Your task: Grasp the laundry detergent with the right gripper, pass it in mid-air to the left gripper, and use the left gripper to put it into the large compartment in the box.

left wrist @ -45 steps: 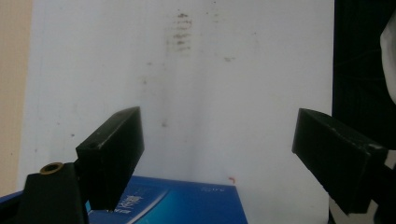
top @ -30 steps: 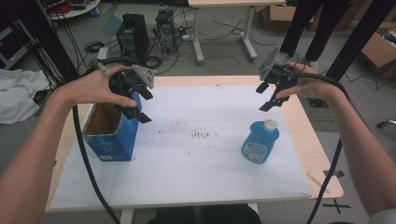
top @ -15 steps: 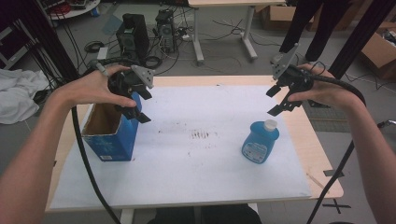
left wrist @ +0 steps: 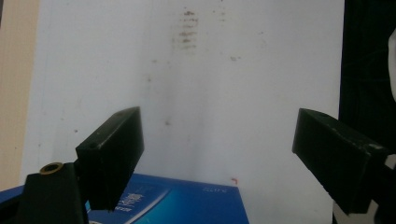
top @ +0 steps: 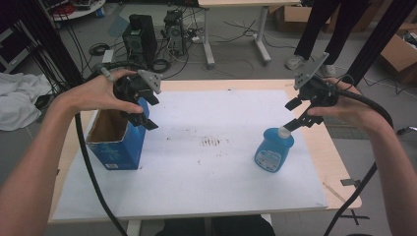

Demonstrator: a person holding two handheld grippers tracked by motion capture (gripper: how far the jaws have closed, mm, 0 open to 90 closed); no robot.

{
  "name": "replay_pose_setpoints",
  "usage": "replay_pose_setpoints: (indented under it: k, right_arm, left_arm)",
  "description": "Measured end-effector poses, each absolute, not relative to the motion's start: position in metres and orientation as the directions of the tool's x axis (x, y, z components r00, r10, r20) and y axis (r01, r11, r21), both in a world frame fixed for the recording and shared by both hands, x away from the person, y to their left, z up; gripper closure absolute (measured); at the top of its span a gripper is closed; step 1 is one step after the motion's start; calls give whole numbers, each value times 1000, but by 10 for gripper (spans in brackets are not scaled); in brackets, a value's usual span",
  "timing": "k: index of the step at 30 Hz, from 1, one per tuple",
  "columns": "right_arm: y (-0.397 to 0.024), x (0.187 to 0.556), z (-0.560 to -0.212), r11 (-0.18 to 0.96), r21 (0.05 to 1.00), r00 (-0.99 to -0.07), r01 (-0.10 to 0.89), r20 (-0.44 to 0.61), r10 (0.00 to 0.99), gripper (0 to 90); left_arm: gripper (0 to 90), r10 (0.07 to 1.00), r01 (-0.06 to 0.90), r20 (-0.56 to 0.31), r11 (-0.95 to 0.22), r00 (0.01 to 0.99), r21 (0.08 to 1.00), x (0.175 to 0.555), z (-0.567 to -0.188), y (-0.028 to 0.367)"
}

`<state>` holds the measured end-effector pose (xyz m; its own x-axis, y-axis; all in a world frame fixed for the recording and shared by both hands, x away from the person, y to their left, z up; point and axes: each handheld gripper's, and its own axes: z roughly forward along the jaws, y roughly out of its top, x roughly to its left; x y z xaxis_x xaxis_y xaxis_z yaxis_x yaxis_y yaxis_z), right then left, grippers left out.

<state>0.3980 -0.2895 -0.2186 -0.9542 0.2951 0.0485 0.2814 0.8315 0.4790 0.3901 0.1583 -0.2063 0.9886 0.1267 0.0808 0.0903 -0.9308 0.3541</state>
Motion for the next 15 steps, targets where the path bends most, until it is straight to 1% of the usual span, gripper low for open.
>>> replay_pose_setpoints:
  k: [3, 4, 10, 11, 15]
  right_arm:
    - [-291, 388, -224, 826, 471, -941, 309, 27, 336, 198]
    - [-291, 388, -224, 826, 471, -941, 309, 27, 336, 198]
    - [-295, 374, -236, 800, 498, -930, 335, 40, 365, 198]
    - [-296, 370, -240, 791, 503, -923, 348, 36, 383, 198]
    - [-294, 362, -249, 797, 481, -912, 365, 15, 409, 199]
  left_arm:
    - [172, 131, 94, 81, -930, 988, 356, 389, -206, 158]
    - [172, 131, 94, 81, -930, 988, 356, 389, -206, 158]
    - [172, 131, 92, 86, -930, 988, 356, 388, -206, 158]
    - [172, 132, 93, 86, -929, 988, 358, 388, -206, 158]
    - [172, 131, 91, 88, -929, 987, 359, 388, -205, 159]
